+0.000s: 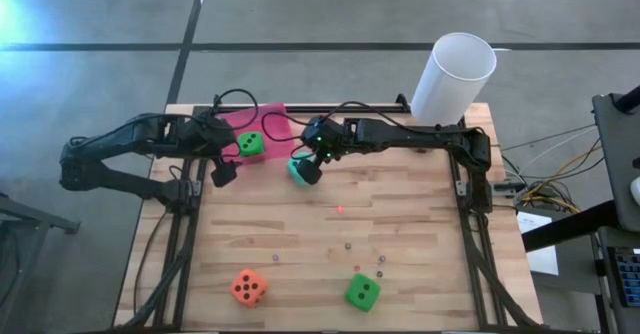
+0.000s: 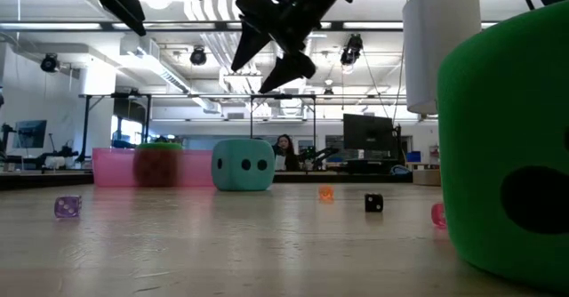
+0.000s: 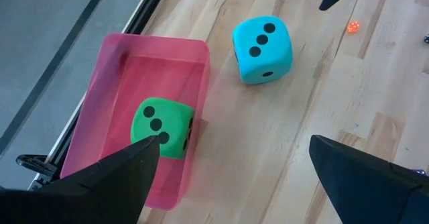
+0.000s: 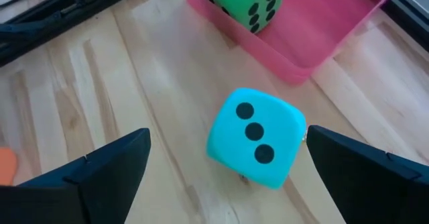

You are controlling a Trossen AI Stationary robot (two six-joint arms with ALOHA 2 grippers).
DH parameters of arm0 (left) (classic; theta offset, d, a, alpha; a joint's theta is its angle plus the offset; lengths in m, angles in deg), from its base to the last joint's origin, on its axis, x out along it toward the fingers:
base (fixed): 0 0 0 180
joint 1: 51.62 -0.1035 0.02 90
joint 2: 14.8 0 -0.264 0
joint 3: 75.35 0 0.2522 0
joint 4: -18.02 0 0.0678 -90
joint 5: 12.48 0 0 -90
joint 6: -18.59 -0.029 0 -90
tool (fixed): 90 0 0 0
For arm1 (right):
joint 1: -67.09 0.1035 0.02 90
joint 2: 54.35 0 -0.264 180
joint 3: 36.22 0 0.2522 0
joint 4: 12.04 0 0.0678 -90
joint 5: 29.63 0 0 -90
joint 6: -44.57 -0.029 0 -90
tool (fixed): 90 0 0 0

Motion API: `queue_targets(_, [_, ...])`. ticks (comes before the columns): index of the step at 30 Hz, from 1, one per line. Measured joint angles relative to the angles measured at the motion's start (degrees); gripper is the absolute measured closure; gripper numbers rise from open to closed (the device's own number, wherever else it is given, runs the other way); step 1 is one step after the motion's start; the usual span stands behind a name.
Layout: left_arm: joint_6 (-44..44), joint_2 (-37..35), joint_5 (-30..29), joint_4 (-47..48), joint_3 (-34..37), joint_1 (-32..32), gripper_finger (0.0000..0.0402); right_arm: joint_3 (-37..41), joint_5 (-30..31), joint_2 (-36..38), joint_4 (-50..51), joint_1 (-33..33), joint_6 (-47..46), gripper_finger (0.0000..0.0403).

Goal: Pick & Place Dice
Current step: Put the big blue dice into the red bin

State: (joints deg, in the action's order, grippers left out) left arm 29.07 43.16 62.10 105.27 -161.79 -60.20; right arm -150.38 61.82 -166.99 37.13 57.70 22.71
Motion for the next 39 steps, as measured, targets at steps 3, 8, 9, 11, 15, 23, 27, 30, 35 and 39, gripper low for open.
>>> queue_targets(3, [0.0, 0.0, 0.0, 0.0, 0.0, 0.0, 0.0012, -0.5, 0.0, 0.0, 2.0, -0.1, 0.0, 0.0003])
queue_targets(8, [0.0, 0.0, 0.0, 0.0, 0.0, 0.0, 0.0014, -2.9, 2.4, 0.0, 6.7, -0.2, 0.0, 0.0003])
queue_targets(9, [0.0, 0.0, 0.0, 0.0, 0.0, 0.0, 0.0014, -3.4, 2.9, 0.0, 7.7, -0.2, -0.2, 0.0003])
queue_targets(11, [0.0, 0.0, 0.0, 0.0, 0.0, 0.0, 0.0016, -4.5, 3.5, 0.0, 9.1, -0.2, -0.2, 0.0003])
queue_targets(15, [0.0, 0.0, 0.0, 0.0, 0.0, 0.0, 0.0016, -5.3, 4.6, 0.0, 9.7, -0.2, -0.2, 0.0003])
queue_targets(23, [0.0, 0.0, 0.0, 0.0, 0.0, 0.0, 0.0012, -13.2, 4.5, -8.2, 19.3, -0.3, -0.4, 0.0003])
queue_targets(27, [0.1, 0.0, 0.0, 0.0, 0.0, 0.0, 0.0016, -21.1, 4.5, -13.0, 25.7, -0.4, -0.4, 0.0003])
queue_targets(30, [0.1, 0.0, 0.0, 0.0, 0.0, 0.0, 0.0017, -27.1, 4.1, -16.7, 29.7, -0.5, -0.5, 0.0003])
queue_targets(35, [0.2, 0.0, 0.0, 0.0, 0.0, 0.0, 0.0013, -34.7, 2.8, -21.6, 34.2, -0.5, -0.6, 0.0003])
queue_targets(39, [0.2, 0.0, 0.0, 0.0, 0.0, 0.0, 0.0011, -33.7, 0.5, -21.6, 33.0, -0.5, -1.7, 0.0003])
